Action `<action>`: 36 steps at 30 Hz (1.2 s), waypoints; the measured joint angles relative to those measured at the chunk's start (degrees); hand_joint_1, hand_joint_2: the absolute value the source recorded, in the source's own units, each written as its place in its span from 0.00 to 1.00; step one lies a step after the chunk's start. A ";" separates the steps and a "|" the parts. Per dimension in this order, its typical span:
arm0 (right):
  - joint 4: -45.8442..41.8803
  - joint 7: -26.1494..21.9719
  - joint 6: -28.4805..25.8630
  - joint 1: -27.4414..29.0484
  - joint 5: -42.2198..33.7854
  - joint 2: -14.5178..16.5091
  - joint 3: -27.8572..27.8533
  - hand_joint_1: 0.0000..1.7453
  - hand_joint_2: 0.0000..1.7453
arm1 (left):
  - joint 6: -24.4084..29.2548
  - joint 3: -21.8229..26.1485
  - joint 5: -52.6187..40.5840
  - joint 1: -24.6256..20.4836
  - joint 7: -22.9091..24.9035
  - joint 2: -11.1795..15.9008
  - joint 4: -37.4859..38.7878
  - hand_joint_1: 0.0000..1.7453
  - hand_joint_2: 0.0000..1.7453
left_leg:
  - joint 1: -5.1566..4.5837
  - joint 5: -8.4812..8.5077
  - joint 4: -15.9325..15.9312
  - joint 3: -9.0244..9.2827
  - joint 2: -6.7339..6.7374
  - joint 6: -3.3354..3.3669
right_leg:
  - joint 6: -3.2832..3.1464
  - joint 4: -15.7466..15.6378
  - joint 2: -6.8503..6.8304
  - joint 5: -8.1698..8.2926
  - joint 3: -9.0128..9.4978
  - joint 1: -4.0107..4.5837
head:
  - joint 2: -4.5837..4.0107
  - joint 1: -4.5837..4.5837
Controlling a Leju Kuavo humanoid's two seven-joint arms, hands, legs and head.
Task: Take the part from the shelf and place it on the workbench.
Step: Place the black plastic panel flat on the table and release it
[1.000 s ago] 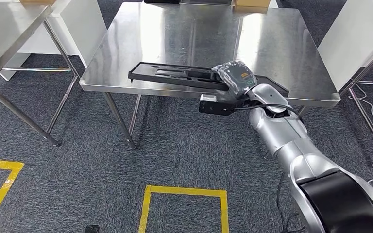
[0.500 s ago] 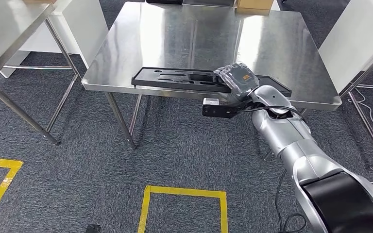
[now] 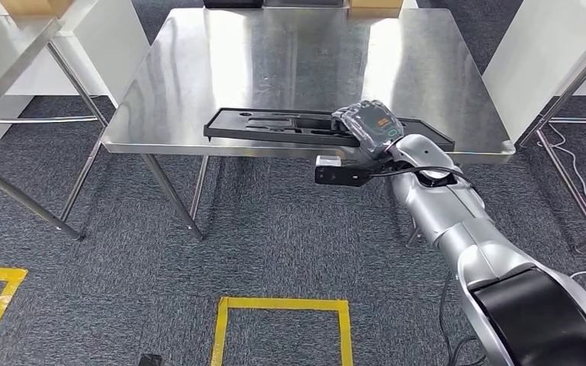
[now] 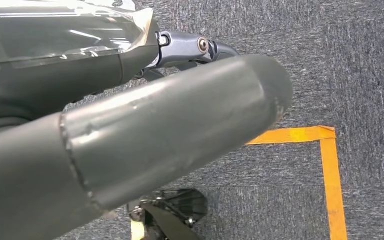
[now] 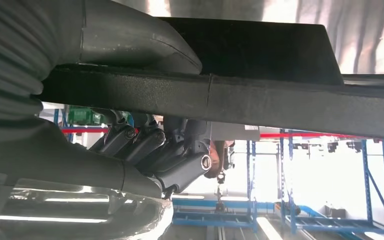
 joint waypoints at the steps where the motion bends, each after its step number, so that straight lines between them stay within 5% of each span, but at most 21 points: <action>1: 0.01 0.01 -0.01 0.02 -0.02 0.03 0.11 0.95 1.00 | 0.01 0.02 0.01 0.01 -0.01 0.02 0.00 0.00 0.00 | -0.01 2.45 -3.43 1.25 -0.07 0.24 | 0.00 0.00 0.18 -0.20 0.30 0.02 | 0.00 -0.01; 4: 0.04 0.13 -0.06 -0.26 -0.22 0.09 0.30 0.95 1.00 | 0.08 0.10 0.05 -0.04 -0.04 0.14 0.00 0.00 0.00 | -0.28 6.26 -12.84 5.65 -0.64 1.21 | 0.52 -0.03 0.61 -0.76 0.72 0.34 | 0.00 0.02; 9: 0.08 0.16 -0.17 -0.41 -0.48 -0.10 0.50 0.95 1.00 | 0.09 0.36 0.19 -0.01 -0.11 0.05 0.00 0.00 0.00 | -0.26 5.93 -15.09 7.38 -0.47 2.55 | 1.60 1.61 0.11 -1.93 -0.35 0.66 | 0.00 0.10; 12: 0.20 0.16 -0.30 -0.43 -0.59 -0.22 0.65 0.95 1.00 | 0.10 0.44 0.19 -0.01 -0.18 0.00 0.00 0.00 0.00 | -0.28 5.69 -15.44 7.94 -0.38 3.21 | 1.27 11.92 -0.43 -5.42 -6.04 0.71 | 0.00 0.13; 14: 0.42 0.17 -0.34 -0.03 -0.61 -0.29 0.83 0.95 1.00 | 0.10 0.47 0.19 0.08 -0.21 -0.03 0.01 0.00 0.00 | -0.38 5.36 -15.40 8.26 -0.49 3.38 | 1.59 16.01 -0.44 -5.77 -8.95 0.71 | 0.00 0.14; 15: 0.52 0.19 -0.34 0.12 -0.61 -0.32 0.89 0.95 1.00 | 0.11 0.48 0.19 0.16 -0.21 -0.08 0.01 0.00 0.00 | -0.41 5.13 -15.37 8.52 -0.55 3.36 | 1.96 14.80 -0.47 -4.62 -8.77 0.71 | 0.00 0.15; 17: 0.62 0.29 -0.36 0.10 -0.66 -0.38 0.92 0.95 1.00 | 0.25 0.49 0.18 0.32 -0.30 -0.16 0.02 0.00 0.00 | -0.49 4.50 -15.20 9.14 -0.64 3.10 | 2.54 7.07 -0.86 -0.70 -5.63 0.71 | 0.00 0.18; 19: 0.68 0.42 -0.41 -0.17 -0.73 -0.36 0.95 0.95 1.00 | 0.42 0.50 0.15 0.34 -0.42 -0.20 0.02 0.00 0.00 | -0.76 3.70 -14.80 9.45 -0.61 2.57 | 2.28 0.72 -1.27 1.73 -2.63 0.85 | 0.00 0.15; 24: 0.80 0.55 -0.46 -0.43 -0.76 -0.31 0.99 0.95 1.00 | 0.50 0.50 0.10 0.38 -0.58 -0.14 -0.01 0.00 0.00 | -0.55 1.96 -13.18 9.18 -0.38 1.05 | 0.45 -0.89 -0.98 1.50 -0.99 0.47 | 0.00 0.05; 27: 0.85 0.60 -0.49 -0.55 -0.78 0.01 1.03 0.95 1.00 | 0.52 0.50 0.10 0.41 -0.64 -0.15 0.00 0.00 0.00 | -0.03 -1.83 -3.45 3.96 -0.43 -0.05 | -0.43 -1.02 -0.72 0.75 0.00 0.19 | 0.00 -0.34; 29: 0.99 0.62 -0.50 -0.24 -0.74 0.13 1.10 0.95 1.00 | 0.53 0.50 0.10 0.55 -0.65 -0.11 0.00 0.00 0.00 | 0.23 -2.25 1.61 0.23 -0.41 -0.44 | -0.46 -1.00 -0.51 0.06 0.75 0.20 | 0.00 -0.34; 31: 1.14 0.68 -0.55 0.05 -0.70 0.13 1.16 0.95 1.00 | 0.53 0.51 0.08 0.70 -0.65 -0.02 0.00 0.00 0.00 | 0.41 1.67 -1.64 0.50 -0.39 -0.44 | -0.22 -1.01 -0.36 -0.86 1.92 0.17 | 0.00 -0.35; 33: 1.20 0.74 -0.74 0.03 -0.75 0.11 1.19 0.95 1.00 | 0.50 0.52 0.03 0.74 -0.69 0.08 0.01 0.00 0.00 | 0.39 6.17 -9.45 3.60 -0.36 -0.11 | 0.21 -1.09 -0.28 -1.88 3.09 0.27 | 0.00 -0.34; 34: 1.22 0.75 -0.90 -0.08 -0.81 0.10 1.19 0.95 1.00 | 0.49 0.51 -0.01 0.70 -0.75 0.10 0.01 0.00 0.00 | 0.24 6.98 -12.47 5.13 -0.36 0.25 | 0.56 -1.16 -0.23 -2.33 3.46 0.36 | 0.00 -0.32; 36: 1.28 0.73 -1.26 -0.14 -0.96 -0.03 1.20 0.95 1.00 | 0.48 0.51 -0.05 0.63 -0.84 0.09 0.02 0.00 0.00 | -0.18 5.95 -14.57 6.65 -0.36 1.13 | 1.39 -1.30 -0.16 -2.60 3.96 0.68 | 0.00 -0.28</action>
